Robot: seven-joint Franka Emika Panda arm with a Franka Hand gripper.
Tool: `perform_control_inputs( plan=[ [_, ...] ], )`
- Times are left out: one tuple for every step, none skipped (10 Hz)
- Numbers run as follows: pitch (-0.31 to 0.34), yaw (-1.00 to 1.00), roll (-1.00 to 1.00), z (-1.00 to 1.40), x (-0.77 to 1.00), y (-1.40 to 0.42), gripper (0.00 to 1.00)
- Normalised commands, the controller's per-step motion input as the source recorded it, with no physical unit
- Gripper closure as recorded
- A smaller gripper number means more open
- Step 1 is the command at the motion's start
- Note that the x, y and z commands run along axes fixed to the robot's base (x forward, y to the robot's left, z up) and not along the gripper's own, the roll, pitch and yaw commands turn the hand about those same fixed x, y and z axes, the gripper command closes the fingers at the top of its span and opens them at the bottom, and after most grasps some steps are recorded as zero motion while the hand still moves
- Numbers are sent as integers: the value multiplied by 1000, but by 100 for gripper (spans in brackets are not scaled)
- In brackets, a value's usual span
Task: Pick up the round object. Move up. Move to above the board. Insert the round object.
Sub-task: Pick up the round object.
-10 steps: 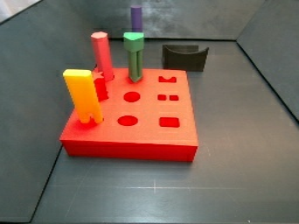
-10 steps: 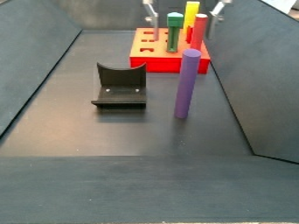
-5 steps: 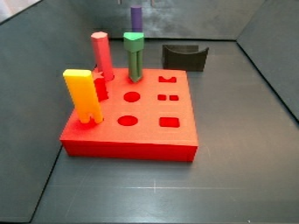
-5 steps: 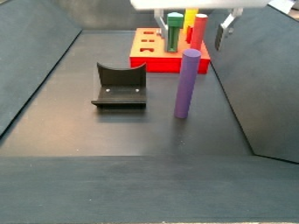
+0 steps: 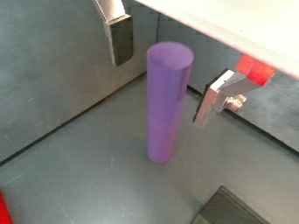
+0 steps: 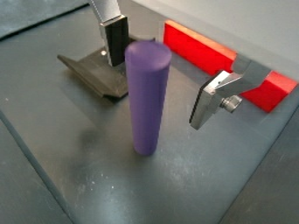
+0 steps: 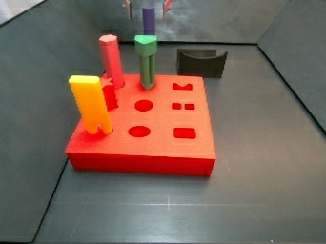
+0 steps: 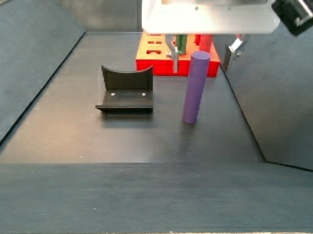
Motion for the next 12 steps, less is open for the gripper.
perform_control_inputs(
  plan=[
    [-67,0,-93,-246,-51,63,0],
    [-61,0,-83,-200,-54,14,0],
    [-60,0,-91,-109,-29,0,0],
    [-44,0,-127,-100,0,0,0],
    [-50,0,-83,-71,0,0,0],
    [0,0,0,0,0,0,0],
    [0,0,0,0,0,0,100],
    [0,0,0,0,0,0,100],
    [0,0,0,0,0,0,100],
    [0,0,0,0,0,0,100],
    [0,0,0,0,0,0,100],
    [0,0,0,0,0,0,100]
  ],
)
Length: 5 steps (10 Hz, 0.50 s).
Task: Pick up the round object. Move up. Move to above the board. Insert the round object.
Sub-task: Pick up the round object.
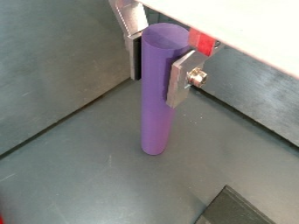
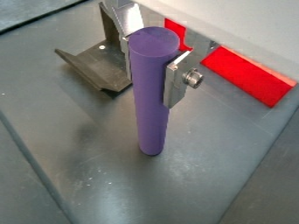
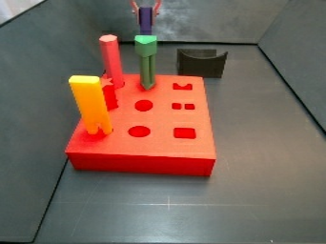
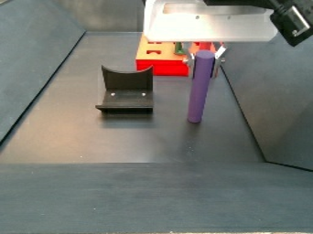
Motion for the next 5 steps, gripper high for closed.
perform_control_inputs(
  plan=[
    [0,0,0,0,0,0,100],
    [0,0,0,0,0,0,100],
    [0,0,0,0,0,0,100],
    [0,0,0,0,0,0,100],
    [0,0,0,0,0,0,100]
  ],
)
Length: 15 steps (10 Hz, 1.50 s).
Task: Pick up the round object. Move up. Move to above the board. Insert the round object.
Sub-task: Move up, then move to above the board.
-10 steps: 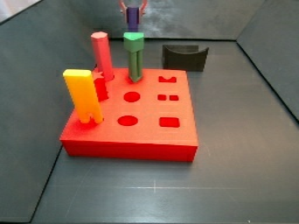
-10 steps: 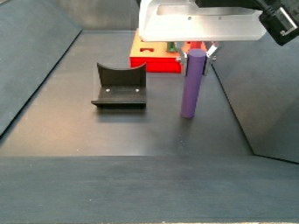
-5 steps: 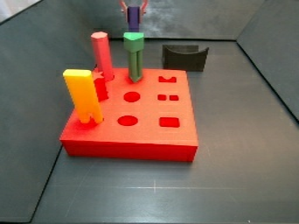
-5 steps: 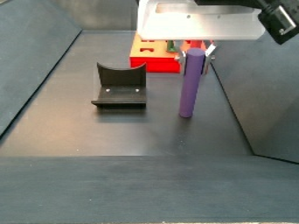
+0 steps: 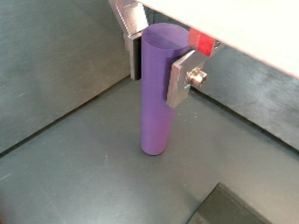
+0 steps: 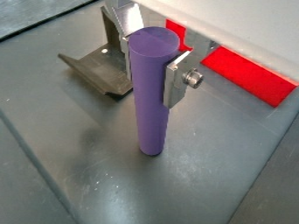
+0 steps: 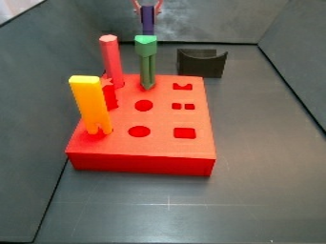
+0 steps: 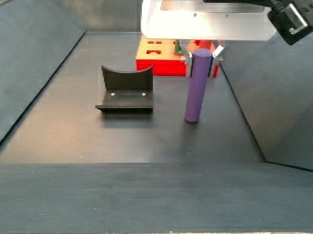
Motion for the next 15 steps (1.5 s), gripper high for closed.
perform_control_inputs(
  plan=[
    [0,0,0,833,0,0,100],
    [-9,-53,-1,838,10,-29,100],
    [5,-55,4,780,-3,-27,100],
    [29,-46,27,556,-10,-4,100],
    [39,-40,36,454,-9,2,100],
    [60,-26,49,242,-2,8,100],
    [-193,415,110,1000,134,425,100],
    [-160,386,110,1000,135,435,100],
    [-111,317,98,1000,107,384,100],
    [-31,192,87,1000,82,281,100],
    [17,124,86,996,69,245,100],
    [57,77,78,848,47,158,100],
    [78,47,77,656,21,74,100],
    [81,38,77,509,6,39,100],
    [80,34,76,363,-1,23,100]
  ],
)
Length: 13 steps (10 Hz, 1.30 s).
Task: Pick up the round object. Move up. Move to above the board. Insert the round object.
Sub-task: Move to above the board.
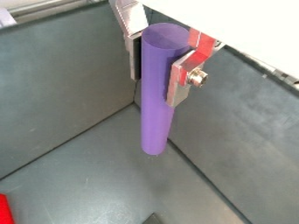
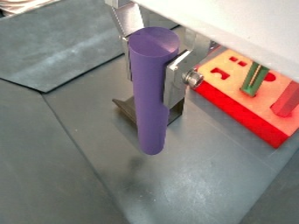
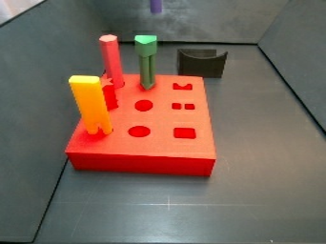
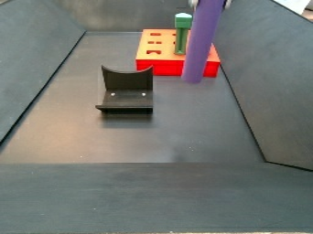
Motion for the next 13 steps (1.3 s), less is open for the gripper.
perform_control_inputs(
  plan=[
    [560,-512,-57,189,91,-1000,100],
    [539,-488,-44,161,95,-1000,100],
    [407,-274,-13,169,99,-1000,100],
    [330,-193,-33,170,100,-1000,100],
    [199,-74,-34,168,103,-1000,100],
    [141,-41,-36,170,105,-1000,100],
    [94,-14,-24,174,107,-1000,100],
    [84,-5,-20,175,107,-1000,100],
    [68,3,-9,179,111,-1000,100],
    [65,2,-17,180,115,-1000,100],
    [70,5,-5,182,122,-1000,100],
    [90,5,-4,185,132,-1000,100],
    [113,1,5,187,150,-1000,100]
  ],
)
